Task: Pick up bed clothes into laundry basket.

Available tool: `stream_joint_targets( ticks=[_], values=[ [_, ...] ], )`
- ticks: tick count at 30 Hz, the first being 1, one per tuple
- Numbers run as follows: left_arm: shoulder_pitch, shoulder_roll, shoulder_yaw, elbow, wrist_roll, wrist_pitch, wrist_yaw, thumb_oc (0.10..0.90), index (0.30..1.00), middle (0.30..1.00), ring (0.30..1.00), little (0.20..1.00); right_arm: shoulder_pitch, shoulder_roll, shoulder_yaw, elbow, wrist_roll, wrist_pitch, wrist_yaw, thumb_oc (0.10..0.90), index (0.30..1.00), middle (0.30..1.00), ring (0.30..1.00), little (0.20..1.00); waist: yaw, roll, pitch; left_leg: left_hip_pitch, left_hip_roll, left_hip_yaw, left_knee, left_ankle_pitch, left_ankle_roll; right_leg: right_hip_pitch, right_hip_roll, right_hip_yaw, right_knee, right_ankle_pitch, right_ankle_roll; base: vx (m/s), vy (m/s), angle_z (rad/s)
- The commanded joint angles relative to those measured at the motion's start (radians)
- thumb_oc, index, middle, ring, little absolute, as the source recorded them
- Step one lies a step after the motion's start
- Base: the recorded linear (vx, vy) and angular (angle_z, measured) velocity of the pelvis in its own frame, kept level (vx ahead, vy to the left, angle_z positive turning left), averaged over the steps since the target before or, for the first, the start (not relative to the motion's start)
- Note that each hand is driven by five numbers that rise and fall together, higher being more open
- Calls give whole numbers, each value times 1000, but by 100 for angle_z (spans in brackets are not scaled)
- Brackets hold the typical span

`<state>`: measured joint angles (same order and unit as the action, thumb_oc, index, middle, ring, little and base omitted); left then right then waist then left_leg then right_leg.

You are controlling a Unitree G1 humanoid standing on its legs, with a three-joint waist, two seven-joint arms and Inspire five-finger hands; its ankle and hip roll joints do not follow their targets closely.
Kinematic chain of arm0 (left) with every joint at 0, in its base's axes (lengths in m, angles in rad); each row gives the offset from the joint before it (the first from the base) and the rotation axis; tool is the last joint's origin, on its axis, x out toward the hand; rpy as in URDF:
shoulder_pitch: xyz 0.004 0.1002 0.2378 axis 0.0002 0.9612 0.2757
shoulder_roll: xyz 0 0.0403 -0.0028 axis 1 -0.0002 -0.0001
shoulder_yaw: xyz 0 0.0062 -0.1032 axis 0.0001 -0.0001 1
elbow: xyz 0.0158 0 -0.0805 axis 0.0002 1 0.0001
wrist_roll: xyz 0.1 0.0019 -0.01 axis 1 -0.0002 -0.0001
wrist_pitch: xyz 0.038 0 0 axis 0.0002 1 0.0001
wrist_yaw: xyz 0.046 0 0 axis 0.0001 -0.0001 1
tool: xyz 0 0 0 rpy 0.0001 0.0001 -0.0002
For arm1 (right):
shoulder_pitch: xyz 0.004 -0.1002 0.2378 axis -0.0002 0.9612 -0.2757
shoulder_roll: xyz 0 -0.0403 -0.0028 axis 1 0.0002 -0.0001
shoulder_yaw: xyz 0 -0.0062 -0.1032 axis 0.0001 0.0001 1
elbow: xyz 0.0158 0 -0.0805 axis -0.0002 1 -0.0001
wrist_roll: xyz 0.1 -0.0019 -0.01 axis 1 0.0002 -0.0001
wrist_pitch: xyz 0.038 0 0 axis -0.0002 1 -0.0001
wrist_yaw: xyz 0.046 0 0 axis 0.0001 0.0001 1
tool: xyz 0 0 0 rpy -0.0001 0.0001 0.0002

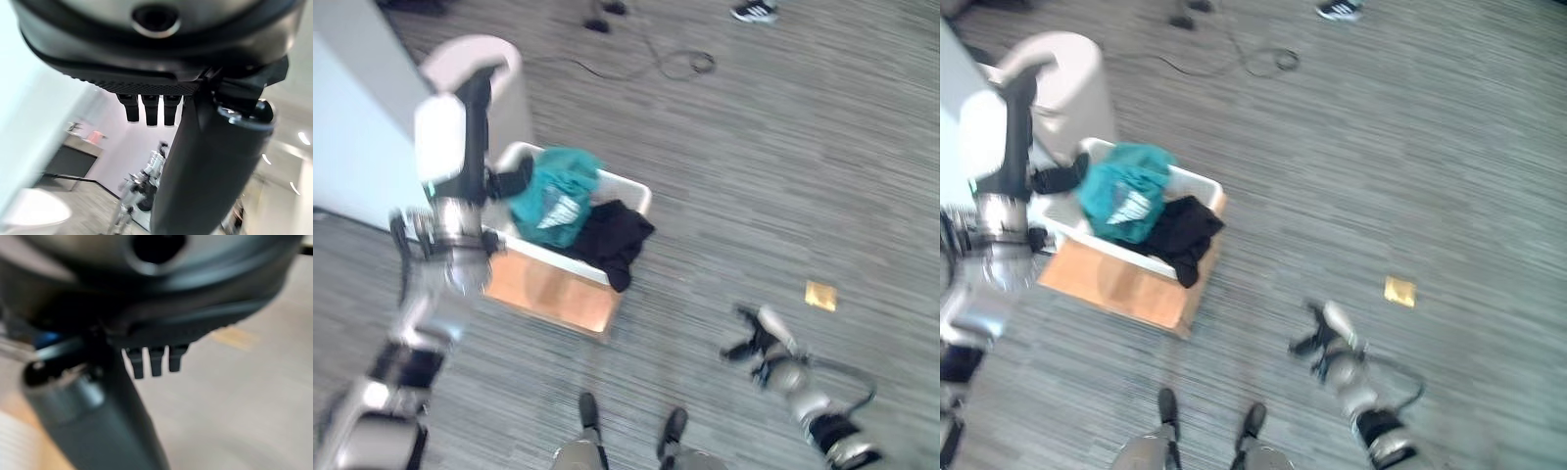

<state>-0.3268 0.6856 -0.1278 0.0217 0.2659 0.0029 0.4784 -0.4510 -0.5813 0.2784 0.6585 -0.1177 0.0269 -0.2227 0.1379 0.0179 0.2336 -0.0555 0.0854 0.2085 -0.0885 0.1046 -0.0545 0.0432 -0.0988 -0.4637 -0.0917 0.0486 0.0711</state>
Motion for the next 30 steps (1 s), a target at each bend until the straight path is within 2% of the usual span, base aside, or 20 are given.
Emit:
stream_joint_targets(
  ticks=[1, 4, 5, 6, 7, 8, 10, 12, 13, 14, 15, 17, 19, 23, 24, 25, 26, 27, 29, 30],
  values=[
    [-24, 40, 110, 30, -69, -98, 13, 800, 900, 900, 900, 900, -50, 6, -22, -14, 19, -39, -49, 800, 900, 900, 900, 900, 25, -73, -84, -18, -27, -51, 9, -65, -14, 101, -95, -48, 164, -160, 107, 69, -10, 71],
    [120, -21, 170, -40, -104, -116, 12, 800, 900, 900, 900, 900, -79, -42, -62, -156, 11, -44, -62, 800, 900, 900, 900, 900, 47, -65, -94, 4, -54, -103, 5, -60, 5, 98, -125, -63, 319, -128, 126, 48, 17, 77],
    [122, -22, 171, -41, -103, -115, 12, 800, 900, 900, 900, 900, -78, -43, -62, -157, 11, -43, -62, 800, 900, 900, 900, 900, 46, -64, -95, 2, -54, -104, 5, -59, 5, 97, -125, -64, 319, -127, 126, 3, 83, 85],
    [230, -55, 267, -76, -107, -117, 53, 800, 900, 900, 900, 900, 174, -63, -158, -444, -51, -94, -38, 800, 900, 900, 900, 900, -2, -55, -80, 20, -60, -110, 3, -62, 18, 45, -148, -9, 432, -98, 146, -48, 89, 78],
    [361, -103, 362, -114, -105, -133, 76, 800, 900, 900, 900, 900, 430, -31, -284, -663, -111, -150, -10, 800, 900, 900, 900, 900, -55, -26, -61, 36, -41, -120, 4, -68, 20, -25, -124, 111, 498, -117, 143, -12, 39, 62],
    [397, -128, 378, -117, -128, -143, 84, 800, 900, 900, 900, 900, 472, -3, -307, -756, -132, -175, -3, 800, 900, 900, 900, 900, -63, -20, -61, 35, -36, -140, 8, -71, 16, -33, -103, 170, 475, -167, 130, -13, -61, 60],
    [439, -186, 370, -136, -180, -170, 83, 800, 900, 900, 900, 900, 523, 36, -314, -804, -140, -206, -8, 800, 900, 900, 900, 900, -75, -8, -71, 24, -28, -195, 13, -45, -1, -36, -58, 262, 391, -194, 99, 78, -184, 61],
    [477, -236, 356, -125, -225, -185, 73, 800, 900, 900, 900, 900, 546, 62, -327, -873, -133, -219, -6, 800, 900, 900, 900, 900, -100, -6, -87, 19, -30, -276, 8, -41, -14, -38, -14, 408, 277, -186, 85, 177, -245, 125],
    [484, -259, 341, -117, -256, -194, 72, 800, 900, 900, 900, 900, 549, 70, -325, -887, -130, -224, -9, 800, 900, 900, 900, 900, -113, -11, -92, 20, -35, -318, 6, -41, -21, -35, 5, 501, 238, -179, 81, 177, -203, 156],
    [487, -275, 326, -105, -278, -200, 67, 800, 900, 900, 900, 900, 547, 76, -321, -886, -120, -230, -15, 800, 900, 900, 900, 900, -122, -14, -94, 22, -40, -354, 7, -40, -26, -37, 23, 566, 217, -172, 75, 73, -189, 114],
    [492, -284, 311, -98, -298, -208, 62, 800, 900, 900, 900, 900, 528, 68, -305, -887, -115, -235, -15, 800, 900, 900, 900, 900, -112, -22, -98, 17, -43, -371, 8, -42, -31, -34, 24, 586, 188, -159, 68, 5, -193, 128],
    [523, -305, 303, -68, -317, -210, 36, 800, 900, 900, 900, 900, 508, 70, -288, -880, -116, -238, -13, 800, 900, 900, 900, 900, -96, -37, -112, 11, -41, -404, 10, -47, -40, 32, -10, 516, 90, -143, 65, -48, -226, 203],
    [541, -312, 308, -45, -346, -224, 28, 800, 900, 900, 900, 900, 475, 62, -263, -867, -105, -242, -16, 800, 900, 900, 900, 900, -71, -39, -109, -18, -16, -425, 19, -20, -69, 72, 2, 473, 19, -123, 61, -142, -259, 139],
    [592, -325, 338, -41, -366, -239, 10, 800, 900, 900, 900, 900, 380, 32, -210, -852, -109, -258, -28, 800, 900, 900, 900, 900, 12, -23, -71, -99, 27, -406, 43, 40, -106, 106, 14, 369, 4, -153, 57, -212, -159, 103],
    [579, -336, 338, -33, -380, -239, 16, 800, 900, 900, 900, 900, 340, 21, -189, -831, -116, -255, -33, 800, 900, 900, 900, 900, 16, -23, -50, -144, 49, -313, 75, 57, -99, 102, 5, 330, 4, -150, 56, -273, -97, 89],
    [575, -338, 339, -28, -390, -240, 10, 800, 900, 900, 900, 900, 318, 17, -183, -823, -120, -247, -40, 800, 900, 900, 900, 900, 8, -33, -42, -152, 68, -226, 97, 43, -82, 102, -1, 300, 4, -162, 56, -338, -91, 147],
    [564, -335, 339, -27, -394, -242, 5, 800, 900, 900, 900, 900, 292, 14, -178, -813, -125, -242, -44, 800, 900, 900, 900, 900, -4, -39, -37, -157, 109, -107, 125, 36, -66, 89, -4, 259, 4, -152, 55, -324, -118, 167],
    [555, -325, 336, -26, -400, -244, -5, 800, 900, 900, 900, 900, 283, 13, -174, -807, -124, -238, -43, 800, 900, 900, 900, 900, -18, -48, -39, -136, 145, -4, 162, 3, -59, 82, -10, 207, 4, -149, 45, -364, -107, 216],
    [555, -316, 333, -28, -408, -254, -24, 800, 900, 900, 900, 900, 273, 24, -168, -808, -128, -227, -40, 800, 900, 900, 900, 900, -28, -63, -44, -107, 159, 60, 248, -53, -59, 75, -23, 134, 4, -137, 27, -224, -87, 167],
    [554, -316, 334, -29, -409, -253, -25, 800, 900, 900, 900, 900, 271, 25, -168, -807, -128, -228, -40, 800, 900, 900, 900, 900, -32, -63, -44, -114, 159, 56, 253, -52, -57, 73, -23, 130, 4, -133, 27, -223, -86, 126]
  ],
)
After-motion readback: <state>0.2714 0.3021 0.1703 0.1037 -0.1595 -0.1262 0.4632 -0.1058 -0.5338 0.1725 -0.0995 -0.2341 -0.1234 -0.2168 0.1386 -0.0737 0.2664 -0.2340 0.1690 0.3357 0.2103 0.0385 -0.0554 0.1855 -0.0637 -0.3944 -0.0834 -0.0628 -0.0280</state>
